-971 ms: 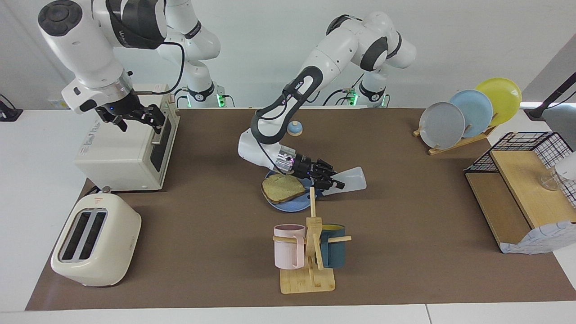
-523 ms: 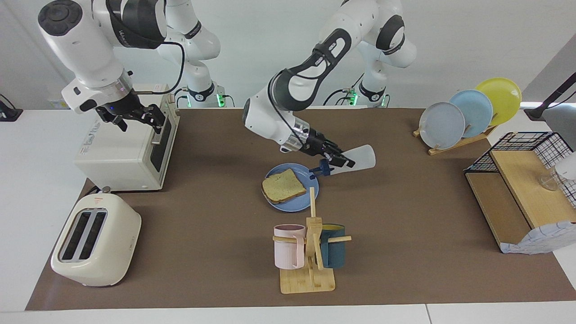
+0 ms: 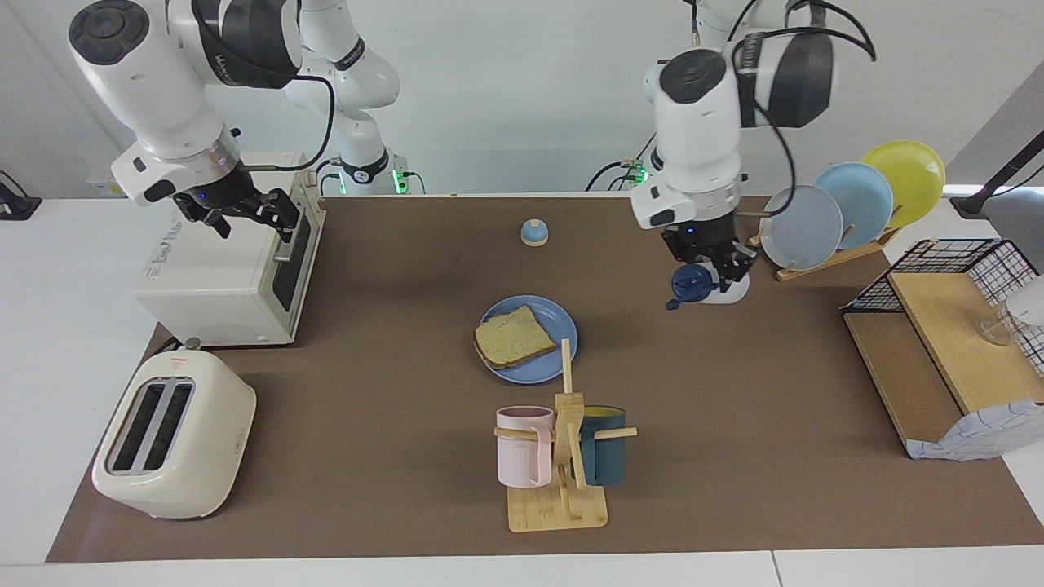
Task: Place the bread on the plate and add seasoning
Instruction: 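Set the bottle back near the mug rack with the left gripper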
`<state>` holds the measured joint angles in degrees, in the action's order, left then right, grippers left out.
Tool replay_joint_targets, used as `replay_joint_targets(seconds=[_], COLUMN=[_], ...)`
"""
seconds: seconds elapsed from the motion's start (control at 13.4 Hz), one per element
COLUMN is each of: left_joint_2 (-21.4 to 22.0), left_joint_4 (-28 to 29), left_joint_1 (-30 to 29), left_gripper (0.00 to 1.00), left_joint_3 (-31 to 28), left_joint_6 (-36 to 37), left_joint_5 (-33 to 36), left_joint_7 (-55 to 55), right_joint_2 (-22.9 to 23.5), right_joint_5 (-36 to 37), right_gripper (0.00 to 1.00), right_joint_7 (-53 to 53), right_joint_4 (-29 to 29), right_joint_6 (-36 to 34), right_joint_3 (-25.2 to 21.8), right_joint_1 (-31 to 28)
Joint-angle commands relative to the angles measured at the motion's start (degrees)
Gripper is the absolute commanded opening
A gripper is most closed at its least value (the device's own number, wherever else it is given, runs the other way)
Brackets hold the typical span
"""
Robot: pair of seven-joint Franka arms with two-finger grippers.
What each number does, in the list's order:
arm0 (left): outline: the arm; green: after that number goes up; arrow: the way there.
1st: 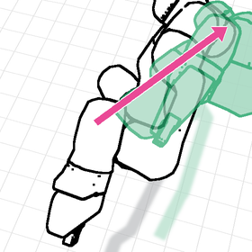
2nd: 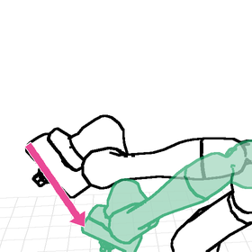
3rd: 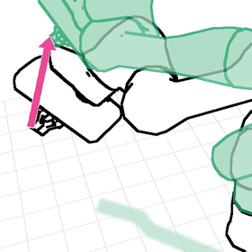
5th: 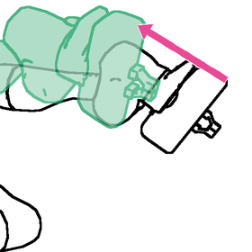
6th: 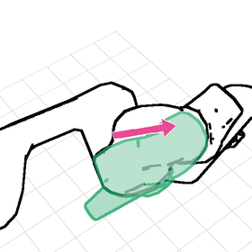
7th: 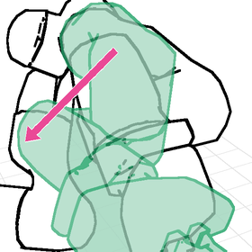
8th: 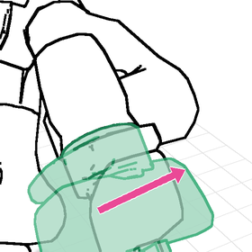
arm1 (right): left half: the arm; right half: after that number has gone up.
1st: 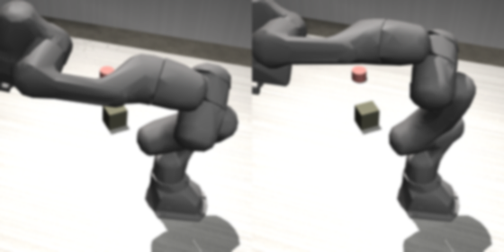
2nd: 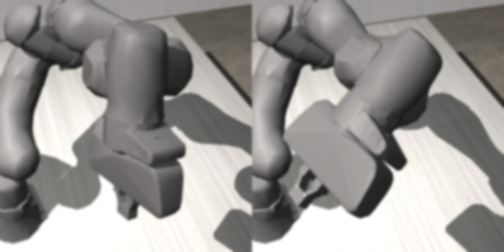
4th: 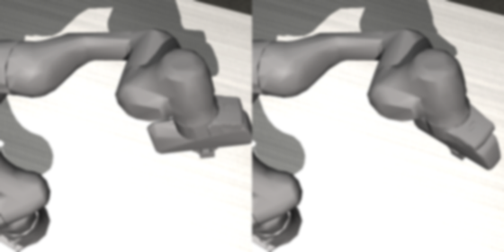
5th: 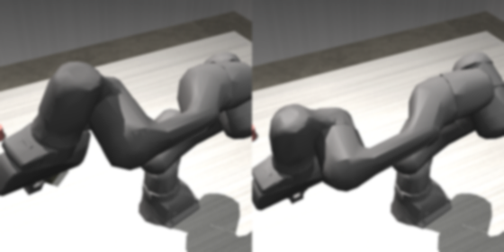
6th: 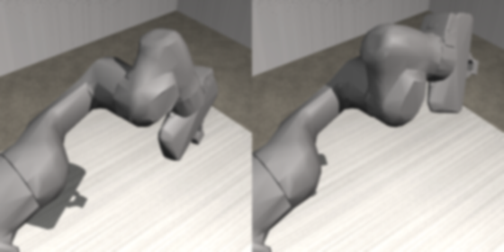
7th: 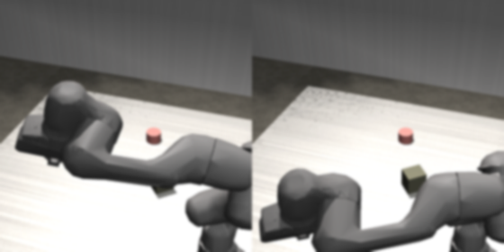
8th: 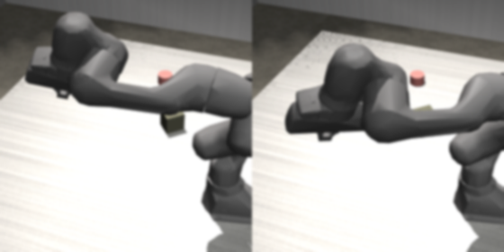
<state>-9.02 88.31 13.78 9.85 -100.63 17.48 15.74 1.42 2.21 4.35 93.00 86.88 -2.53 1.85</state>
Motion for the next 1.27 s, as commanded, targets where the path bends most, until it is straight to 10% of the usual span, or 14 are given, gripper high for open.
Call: replay_joint_targets(seconds=[0.0, 0.3, 0.6, 1.2], left_joint_2=[2.5, 4.1, -3.2, -14.3], left_joint_4=[7.9, 21.1, 23.6, 22.1], left_joint_1=[-5.2, -7.6, -9.0, -11.1], left_gripper=[0.0, 0.0, 0.0, 0.0], left_joint_3=[0.7, 0.6, 0.5, 0.3], left_joint_6=[-15.7, -43.9, -65.4, -80.1], left_joint_5=[-6.4, -8.1, -8.0, -4.3], left_joint_7=[-8.6, -21.2, -27.1, -23.4], right_joint_2=[-0.5, -0.5, -0.5, -0.5], right_joint_5=[-1.2, -1.2, -1.2, -1.2], right_gripper=[1.0, 1.0, 1.0, 1.0], right_joint_7=[-1.5, -1.4, -1.4, -1.5], right_joint_4=[0.0, 0.0, 0.0, 0.0], right_joint_6=[-0.3, -0.3, -0.3, -0.3], right_joint_3=[0.2, 0.2, 0.2, 0.2], right_joint_1=[-0.7, -0.7, -0.7, -0.7])
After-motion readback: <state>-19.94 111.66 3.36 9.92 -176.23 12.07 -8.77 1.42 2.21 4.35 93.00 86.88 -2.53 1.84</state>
